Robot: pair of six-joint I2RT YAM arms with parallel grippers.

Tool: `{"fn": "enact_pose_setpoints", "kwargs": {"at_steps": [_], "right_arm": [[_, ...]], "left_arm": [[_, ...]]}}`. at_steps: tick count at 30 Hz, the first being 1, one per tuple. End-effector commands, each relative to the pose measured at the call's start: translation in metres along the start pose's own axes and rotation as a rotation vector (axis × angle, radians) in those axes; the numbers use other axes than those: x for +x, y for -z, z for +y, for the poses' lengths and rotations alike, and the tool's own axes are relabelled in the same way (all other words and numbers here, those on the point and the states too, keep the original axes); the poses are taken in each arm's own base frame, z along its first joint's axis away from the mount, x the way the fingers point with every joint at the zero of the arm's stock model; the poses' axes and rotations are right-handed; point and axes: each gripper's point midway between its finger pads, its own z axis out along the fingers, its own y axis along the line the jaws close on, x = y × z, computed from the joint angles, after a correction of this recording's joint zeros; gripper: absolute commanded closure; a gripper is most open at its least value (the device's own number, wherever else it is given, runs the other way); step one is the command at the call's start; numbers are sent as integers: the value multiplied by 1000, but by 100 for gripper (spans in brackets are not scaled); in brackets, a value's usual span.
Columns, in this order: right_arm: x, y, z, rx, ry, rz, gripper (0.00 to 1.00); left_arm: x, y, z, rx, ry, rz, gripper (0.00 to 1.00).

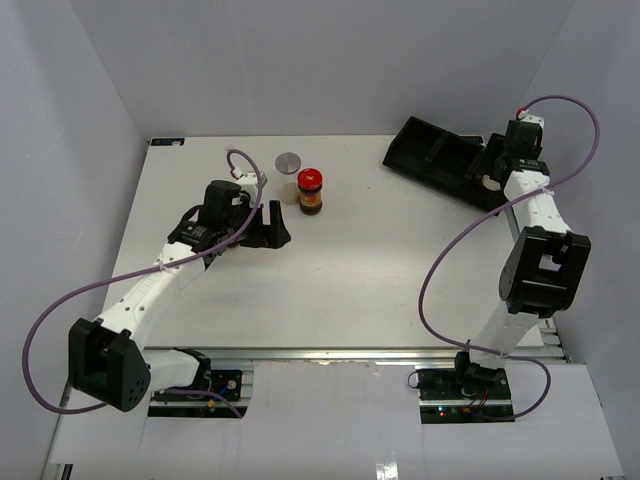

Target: Organize the condiment bottles

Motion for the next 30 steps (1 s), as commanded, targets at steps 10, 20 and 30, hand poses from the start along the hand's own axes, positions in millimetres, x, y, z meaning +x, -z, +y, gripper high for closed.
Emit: {"fn": "enact_pose_setpoints", "kwargs": {"at_steps": [10, 20, 30], "right_arm": [[-63, -50, 12, 0, -16, -157, 77], [-33, -67, 2, 44, -4, -137, 74], [-12, -79, 0, 49, -17, -110, 43]], "left_arm": [[-15, 19, -15, 64, -27, -88, 4], [-18, 18, -15, 60, -28, -92, 4], [-17, 16, -10, 37, -25, -88, 4]]}}
